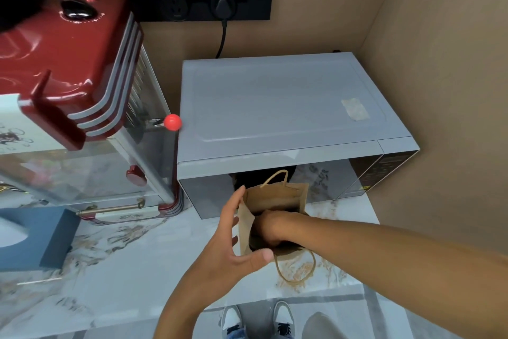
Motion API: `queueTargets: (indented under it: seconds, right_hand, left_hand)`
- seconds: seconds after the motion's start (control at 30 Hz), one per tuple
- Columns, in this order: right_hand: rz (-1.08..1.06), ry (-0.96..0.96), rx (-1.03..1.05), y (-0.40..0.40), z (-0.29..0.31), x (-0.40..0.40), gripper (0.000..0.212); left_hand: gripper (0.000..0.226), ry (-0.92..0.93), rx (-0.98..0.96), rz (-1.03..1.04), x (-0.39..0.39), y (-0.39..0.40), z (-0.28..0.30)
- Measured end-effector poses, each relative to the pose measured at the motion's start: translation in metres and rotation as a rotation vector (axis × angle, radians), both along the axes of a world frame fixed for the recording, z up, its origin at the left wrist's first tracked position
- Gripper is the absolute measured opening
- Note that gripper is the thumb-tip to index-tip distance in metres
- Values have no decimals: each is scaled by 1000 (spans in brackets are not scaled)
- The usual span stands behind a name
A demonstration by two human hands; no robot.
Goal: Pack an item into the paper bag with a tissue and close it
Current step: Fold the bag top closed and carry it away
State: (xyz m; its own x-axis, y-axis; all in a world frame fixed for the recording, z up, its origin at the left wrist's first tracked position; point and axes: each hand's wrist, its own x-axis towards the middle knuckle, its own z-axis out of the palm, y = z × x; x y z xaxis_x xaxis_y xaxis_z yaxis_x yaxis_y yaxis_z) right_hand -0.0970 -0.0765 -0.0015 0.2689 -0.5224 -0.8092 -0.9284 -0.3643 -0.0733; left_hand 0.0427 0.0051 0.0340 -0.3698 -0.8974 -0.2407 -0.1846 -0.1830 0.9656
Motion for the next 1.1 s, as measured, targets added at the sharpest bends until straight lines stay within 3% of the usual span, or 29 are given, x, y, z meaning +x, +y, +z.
queueTargets:
  seconds: [0.2,0.27,0.33,0.43,0.53,0.6,0.67,0.87,0.97,1.1]
  right_hand:
    - [168,46,35,2,53,3,23]
    - [207,-33,-17,0,83,-3,13]
    - [196,-221,-83,-2,119,-21,25]
    - [-189,-571,-172,-3,152,-79,27]
    - [-525,-648,-335,22,127,-141,35]
    - [-631,-647,-231,49,90,-154,55]
    - [-688,-747,-95,67,56,-145,63]
    - [-966,-1241,-141,75,19,-112,81]
    - [-1045,-1348,-142,78,17,-110,69]
    - [-1341,-1551,-10,79,15,-110,31]
  left_hand:
    - [117,-88,0,20,5,-2,-10]
    - [115,-134,7,35,8,-4,-14]
    - [105,-211,7,50,10,-6,-18]
    - [79,-286,-51,41,14,-10,-25]
    - [72,-267,-54,71,12,-11,-30]
    - [66,-310,-62,95,7,-11,-33]
    - [52,-385,-100,112,1,-12,-36]
    - [14,-410,-154,166,-8,-12,-27]
    - [11,-395,-118,282,-12,-9,-25]
    - [37,-56,38,321,-14,-1,-24]
